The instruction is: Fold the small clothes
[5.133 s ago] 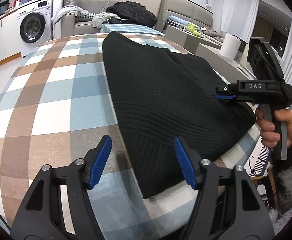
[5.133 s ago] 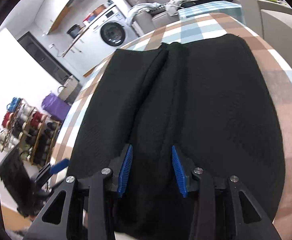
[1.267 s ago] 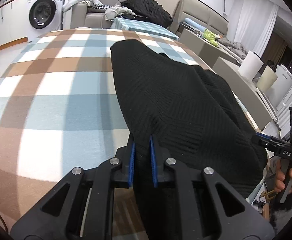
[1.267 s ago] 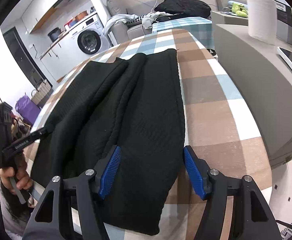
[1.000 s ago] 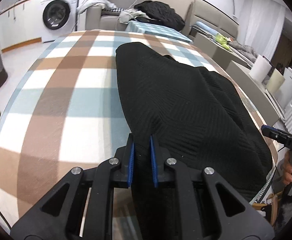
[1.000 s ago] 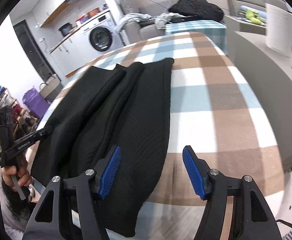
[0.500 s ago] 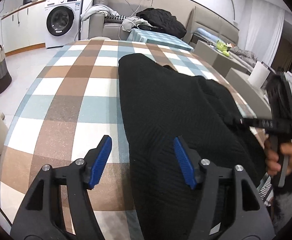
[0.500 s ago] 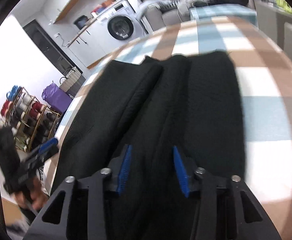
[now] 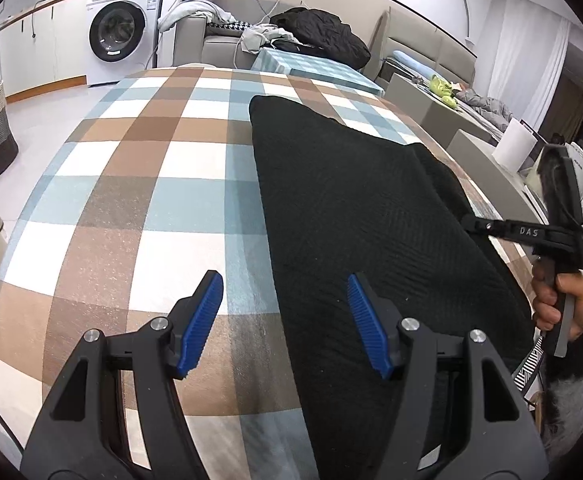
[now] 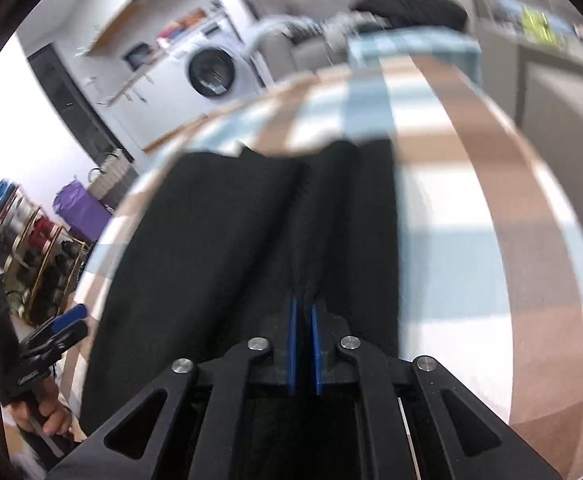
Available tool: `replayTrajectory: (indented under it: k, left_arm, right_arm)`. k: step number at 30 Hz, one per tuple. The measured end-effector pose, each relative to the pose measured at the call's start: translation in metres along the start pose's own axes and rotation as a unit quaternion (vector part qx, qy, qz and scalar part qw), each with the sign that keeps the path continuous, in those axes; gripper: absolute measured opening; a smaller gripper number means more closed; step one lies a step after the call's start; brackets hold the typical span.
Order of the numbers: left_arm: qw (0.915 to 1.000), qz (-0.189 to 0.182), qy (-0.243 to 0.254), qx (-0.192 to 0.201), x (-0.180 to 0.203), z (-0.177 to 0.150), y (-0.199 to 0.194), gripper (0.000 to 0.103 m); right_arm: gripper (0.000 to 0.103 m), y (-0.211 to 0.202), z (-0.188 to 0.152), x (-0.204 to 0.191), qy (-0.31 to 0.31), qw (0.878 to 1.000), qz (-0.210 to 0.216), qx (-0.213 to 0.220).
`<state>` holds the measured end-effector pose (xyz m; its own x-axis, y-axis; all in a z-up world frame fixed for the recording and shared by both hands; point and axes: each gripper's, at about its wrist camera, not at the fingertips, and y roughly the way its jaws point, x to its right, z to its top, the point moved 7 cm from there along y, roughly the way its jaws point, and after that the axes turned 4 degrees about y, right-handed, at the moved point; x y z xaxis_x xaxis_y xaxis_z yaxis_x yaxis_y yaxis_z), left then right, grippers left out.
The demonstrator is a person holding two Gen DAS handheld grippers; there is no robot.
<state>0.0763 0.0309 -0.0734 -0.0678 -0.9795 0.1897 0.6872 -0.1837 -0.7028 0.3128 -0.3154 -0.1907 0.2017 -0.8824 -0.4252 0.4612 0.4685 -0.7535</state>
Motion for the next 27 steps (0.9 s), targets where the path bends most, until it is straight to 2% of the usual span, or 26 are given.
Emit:
replayTrajectory:
  k: [3, 8, 9, 10, 12, 13, 16, 19, 20, 22, 26, 27]
  left_arm:
    - [1.0, -0.002, 0.001, -0.004, 0.002, -0.002, 0.003, 0.062]
    - [0.9999, -0.007, 0.008, -0.014, 0.008, -0.005, 0.01, 0.062]
    - [0.9999, -0.006, 0.009, -0.013, 0.008, -0.005, 0.011, 0.062]
    - [0.9999, -0.007, 0.01, -0.012, 0.009, -0.005, 0.01, 0.062]
    - [0.9999, -0.01, 0.009, -0.006, 0.009, -0.004, 0.008, 0.062]
    - [0.9999, -0.012, 0.008, -0.004, 0.01, -0.003, 0.006, 0.062]
    - [0.9999, -0.013, 0.01, -0.005, 0.01, -0.004, 0.007, 0.062]
    - [0.9997, -0.014, 0.013, -0.014, 0.013, -0.007, 0.011, 0.062]
    - [0.9997, -0.014, 0.014, -0.015, 0.014, -0.007, 0.011, 0.062]
    - [0.9996, -0.015, 0.019, -0.015, 0.016, -0.008, 0.01, 0.062]
    - [0.9994, -0.02, 0.028, -0.01, 0.024, -0.008, 0.007, 0.062]
    - [0.9993, -0.02, 0.031, -0.01, 0.026, -0.008, 0.007, 0.062]
  right_arm:
    - [0.012, -0.003, -0.004, 0.001, 0.005, 1.0, 0.026, 0.004]
    - [0.012, 0.002, 0.0, 0.002, 0.009, 0.999, 0.036, 0.001]
    - [0.009, 0.004, 0.002, 0.001, 0.006, 0.999, 0.034, 0.005]
    - [0.005, 0.004, 0.002, -0.003, 0.0, 0.999, 0.031, 0.014]
    - [0.004, -0.01, 0.006, -0.013, -0.013, 0.998, 0.053, 0.04]
    - [0.004, -0.026, 0.01, -0.021, -0.026, 0.996, 0.059, 0.067]
    - [0.004, -0.051, 0.017, -0.028, -0.045, 0.993, 0.048, 0.099]
    - [0.004, -0.041, 0.015, -0.005, -0.03, 0.995, -0.002, 0.091]
    - [0.004, -0.029, 0.011, 0.007, -0.01, 0.997, -0.011, 0.069]
    - [0.007, -0.016, 0.001, 0.023, 0.026, 0.999, -0.006, 0.031]
    - [0.016, -0.031, -0.016, 0.025, 0.06, 0.996, 0.058, 0.027]
    - [0.023, -0.037, -0.022, 0.023, 0.063, 0.995, 0.067, 0.027]
